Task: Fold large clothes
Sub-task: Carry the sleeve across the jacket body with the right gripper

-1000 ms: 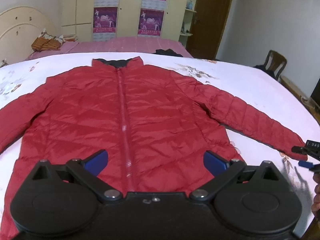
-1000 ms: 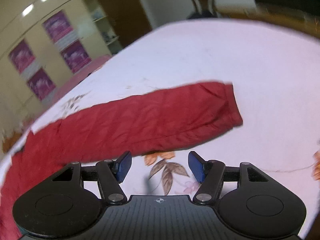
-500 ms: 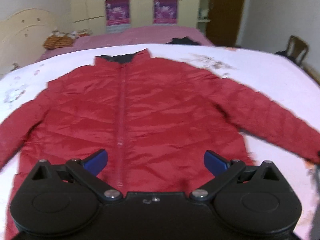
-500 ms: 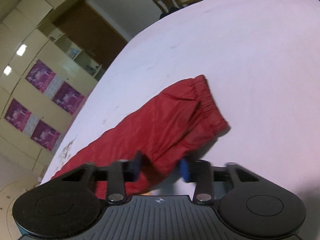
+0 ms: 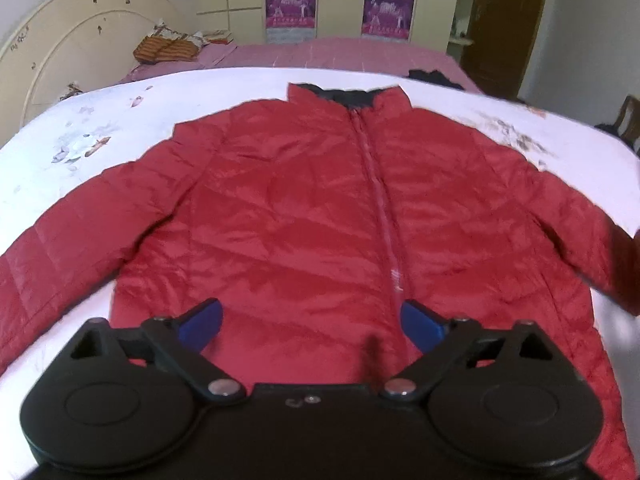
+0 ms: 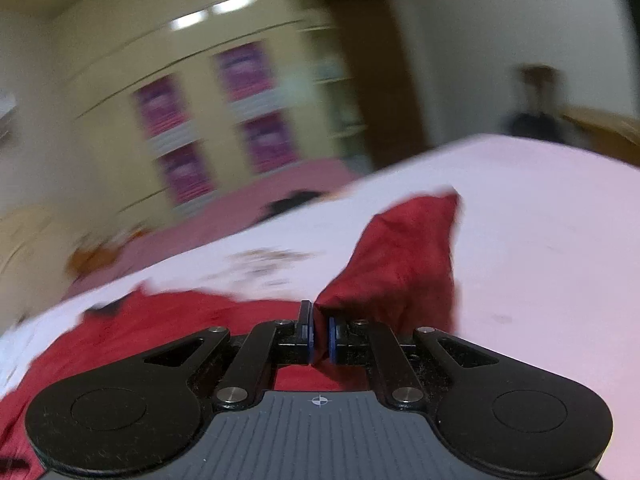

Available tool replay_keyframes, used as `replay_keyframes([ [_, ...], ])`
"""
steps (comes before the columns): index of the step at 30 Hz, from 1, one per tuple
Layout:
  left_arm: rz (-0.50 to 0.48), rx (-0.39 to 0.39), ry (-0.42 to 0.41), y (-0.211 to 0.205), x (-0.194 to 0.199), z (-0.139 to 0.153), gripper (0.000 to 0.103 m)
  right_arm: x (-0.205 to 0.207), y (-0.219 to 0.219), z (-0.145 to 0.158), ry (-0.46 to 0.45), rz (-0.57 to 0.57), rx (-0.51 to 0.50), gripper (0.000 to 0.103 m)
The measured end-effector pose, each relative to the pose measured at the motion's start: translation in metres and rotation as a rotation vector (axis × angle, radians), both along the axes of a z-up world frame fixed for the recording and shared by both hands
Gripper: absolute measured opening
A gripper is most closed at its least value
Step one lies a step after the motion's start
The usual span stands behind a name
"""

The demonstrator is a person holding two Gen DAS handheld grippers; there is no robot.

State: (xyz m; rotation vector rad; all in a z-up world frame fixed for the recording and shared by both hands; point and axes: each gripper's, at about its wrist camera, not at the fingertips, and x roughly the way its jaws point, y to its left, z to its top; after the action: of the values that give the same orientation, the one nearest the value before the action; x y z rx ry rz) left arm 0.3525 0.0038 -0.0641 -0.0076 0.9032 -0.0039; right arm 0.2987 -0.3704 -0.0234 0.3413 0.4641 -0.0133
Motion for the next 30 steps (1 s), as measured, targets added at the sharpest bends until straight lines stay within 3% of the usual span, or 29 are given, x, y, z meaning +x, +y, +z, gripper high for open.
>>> replay_keyframes([
  [2, -0.006, 0.016, -0.008, 0.014, 0.006, 0.000, 0.079, 0.016, 0.046, 0.000, 0.007, 0.114, -0.022, 0.006],
  [3, -0.002, -0.003, -0.013, 0.022, 0.008, 0.000, 0.078, 0.024, 0.071, -0.002, 0.013, 0.179, -0.031, 0.006],
  [6, 0.037, -0.050, -0.028, 0.046, 0.013, 0.001, 0.083, 0.040, 0.140, -0.016, 0.054, 0.342, -0.067, 0.006],
  [8, 0.049, -0.077, -0.043, 0.062, 0.013, 0.003, 0.094, 0.044, 0.183, -0.026, 0.081, 0.438, -0.091, 0.006],
  [11, 0.051, -0.209, -0.060, 0.085, 0.011, 0.003, 0.094, 0.048, 0.236, -0.047, 0.132, 0.549, -0.116, 0.006],
  [15, 0.058, -0.288, -0.069, 0.103, 0.012, 0.000, 0.093, 0.052, 0.286, -0.075, 0.216, 0.663, -0.161, 0.007],
  [16, 0.057, -0.313, -0.072, 0.106, 0.013, -0.001, 0.093, 0.047, 0.297, -0.077, 0.211, 0.668, -0.206, 0.020],
  [17, 0.054, -0.343, -0.073, 0.108, 0.016, -0.003, 0.092, 0.049, 0.302, -0.079, 0.197, 0.672, -0.231, 0.031],
  [18, 0.044, -0.364, -0.072, 0.108, 0.019, -0.004, 0.091, 0.043, 0.301, -0.077, 0.174, 0.669, -0.217, 0.049],
  [19, 0.033, -0.374, -0.072, 0.108, 0.022, -0.005, 0.089, 0.037, 0.297, -0.072, 0.152, 0.657, -0.203, 0.052],
  [23, -0.055, -0.405, -0.049, 0.087, 0.046, -0.014, 0.078, 0.042, 0.271, -0.055, 0.114, 0.568, -0.146, 0.047],
  [24, -0.076, -0.404, -0.034, 0.080, 0.054, -0.018, 0.076, 0.044, 0.258, -0.046, 0.115, 0.535, -0.136, 0.030],
  [25, -0.088, -0.387, -0.007, 0.071, 0.063, -0.023, 0.072, 0.049, 0.248, -0.039, 0.120, 0.504, -0.130, 0.022],
  [28, -0.107, -0.394, 0.013, 0.055, 0.080, -0.031, 0.070, 0.042, 0.208, -0.032, 0.117, 0.420, -0.098, 0.022],
  [30, -0.104, -0.333, 0.033, 0.046, 0.086, -0.038, 0.056, 0.035, 0.189, -0.030, 0.120, 0.373, -0.093, 0.022],
])
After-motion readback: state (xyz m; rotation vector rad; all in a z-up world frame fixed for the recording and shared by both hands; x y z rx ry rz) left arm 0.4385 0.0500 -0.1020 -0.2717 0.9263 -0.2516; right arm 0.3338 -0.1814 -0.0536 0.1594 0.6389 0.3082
